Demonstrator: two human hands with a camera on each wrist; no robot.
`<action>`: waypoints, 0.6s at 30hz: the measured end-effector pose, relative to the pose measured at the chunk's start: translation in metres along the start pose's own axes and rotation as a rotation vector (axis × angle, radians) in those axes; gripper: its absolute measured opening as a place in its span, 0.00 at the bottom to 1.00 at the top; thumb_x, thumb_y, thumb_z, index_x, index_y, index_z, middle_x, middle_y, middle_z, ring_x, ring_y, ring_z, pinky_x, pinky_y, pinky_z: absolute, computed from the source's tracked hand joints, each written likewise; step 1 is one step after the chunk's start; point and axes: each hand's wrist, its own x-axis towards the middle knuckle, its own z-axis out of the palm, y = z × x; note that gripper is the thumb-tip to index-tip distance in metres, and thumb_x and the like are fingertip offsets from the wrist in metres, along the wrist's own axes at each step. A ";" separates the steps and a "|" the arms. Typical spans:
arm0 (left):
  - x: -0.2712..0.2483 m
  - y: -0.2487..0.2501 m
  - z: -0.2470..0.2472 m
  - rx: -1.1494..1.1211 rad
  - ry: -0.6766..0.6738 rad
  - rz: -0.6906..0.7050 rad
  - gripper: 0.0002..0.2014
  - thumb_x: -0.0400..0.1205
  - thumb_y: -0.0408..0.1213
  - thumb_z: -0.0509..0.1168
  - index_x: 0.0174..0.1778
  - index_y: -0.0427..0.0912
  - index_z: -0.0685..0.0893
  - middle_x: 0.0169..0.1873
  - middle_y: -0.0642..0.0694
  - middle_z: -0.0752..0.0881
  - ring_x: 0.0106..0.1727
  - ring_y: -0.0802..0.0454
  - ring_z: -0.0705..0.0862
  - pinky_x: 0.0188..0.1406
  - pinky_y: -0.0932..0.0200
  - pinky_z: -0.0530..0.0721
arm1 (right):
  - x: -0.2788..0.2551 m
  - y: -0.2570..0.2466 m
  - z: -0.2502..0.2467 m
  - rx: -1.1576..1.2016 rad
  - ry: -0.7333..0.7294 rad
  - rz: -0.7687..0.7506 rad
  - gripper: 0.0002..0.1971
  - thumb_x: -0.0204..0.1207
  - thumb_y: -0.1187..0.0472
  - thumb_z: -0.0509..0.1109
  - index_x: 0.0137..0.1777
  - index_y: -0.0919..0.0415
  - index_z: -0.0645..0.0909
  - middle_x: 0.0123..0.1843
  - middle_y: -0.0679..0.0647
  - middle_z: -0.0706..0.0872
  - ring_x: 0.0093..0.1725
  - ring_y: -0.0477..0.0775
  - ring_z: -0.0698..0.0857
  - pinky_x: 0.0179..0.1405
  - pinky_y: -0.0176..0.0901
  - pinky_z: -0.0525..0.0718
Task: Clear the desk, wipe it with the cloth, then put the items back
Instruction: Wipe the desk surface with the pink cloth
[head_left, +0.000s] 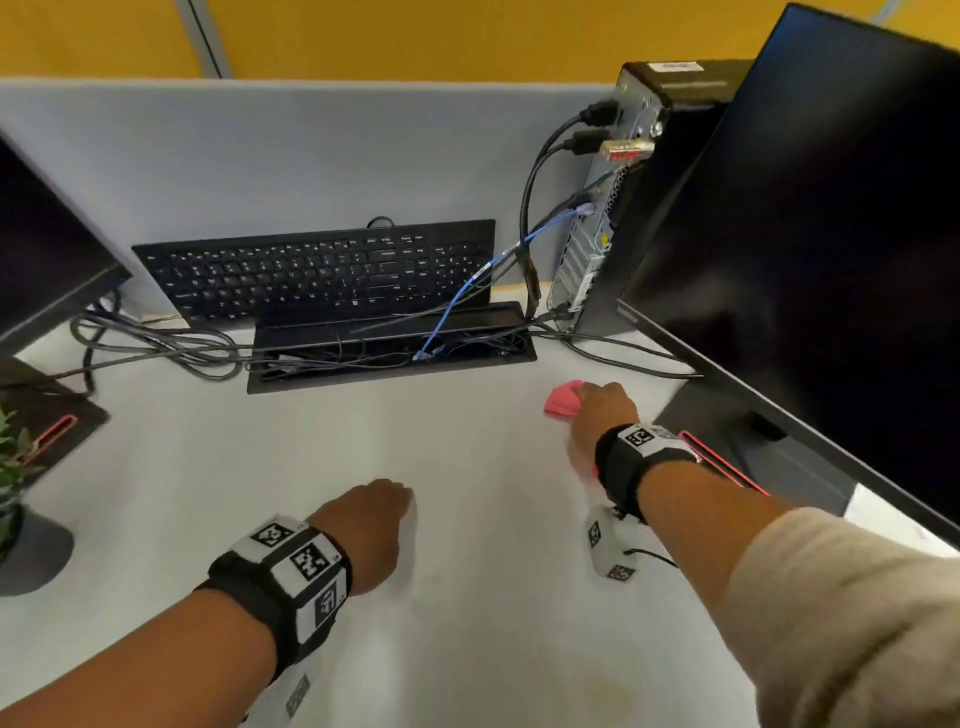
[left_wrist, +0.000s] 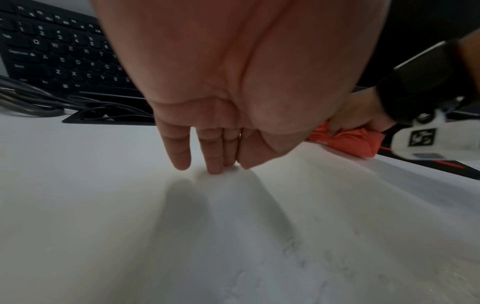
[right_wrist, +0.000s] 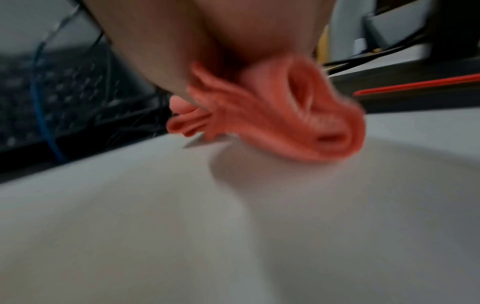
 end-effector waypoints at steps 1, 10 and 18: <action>0.001 -0.002 0.000 -0.013 0.016 -0.004 0.30 0.85 0.29 0.50 0.85 0.46 0.53 0.84 0.48 0.57 0.84 0.51 0.58 0.83 0.56 0.57 | -0.004 -0.015 0.006 -0.041 -0.011 -0.057 0.26 0.73 0.69 0.61 0.70 0.49 0.75 0.61 0.59 0.75 0.64 0.63 0.78 0.67 0.52 0.80; -0.001 -0.009 -0.002 -0.094 0.008 -0.008 0.37 0.83 0.28 0.51 0.85 0.48 0.40 0.83 0.45 0.61 0.82 0.46 0.65 0.80 0.52 0.66 | -0.173 -0.035 0.097 -0.051 -0.383 -0.928 0.08 0.77 0.53 0.64 0.49 0.43 0.84 0.51 0.47 0.83 0.53 0.53 0.83 0.61 0.57 0.81; -0.008 -0.024 0.001 -0.165 -0.035 -0.029 0.39 0.82 0.25 0.50 0.85 0.51 0.38 0.84 0.49 0.60 0.82 0.47 0.63 0.82 0.52 0.63 | -0.089 -0.009 0.014 0.454 -0.179 -0.311 0.12 0.78 0.67 0.65 0.47 0.52 0.89 0.49 0.53 0.91 0.32 0.40 0.86 0.35 0.33 0.86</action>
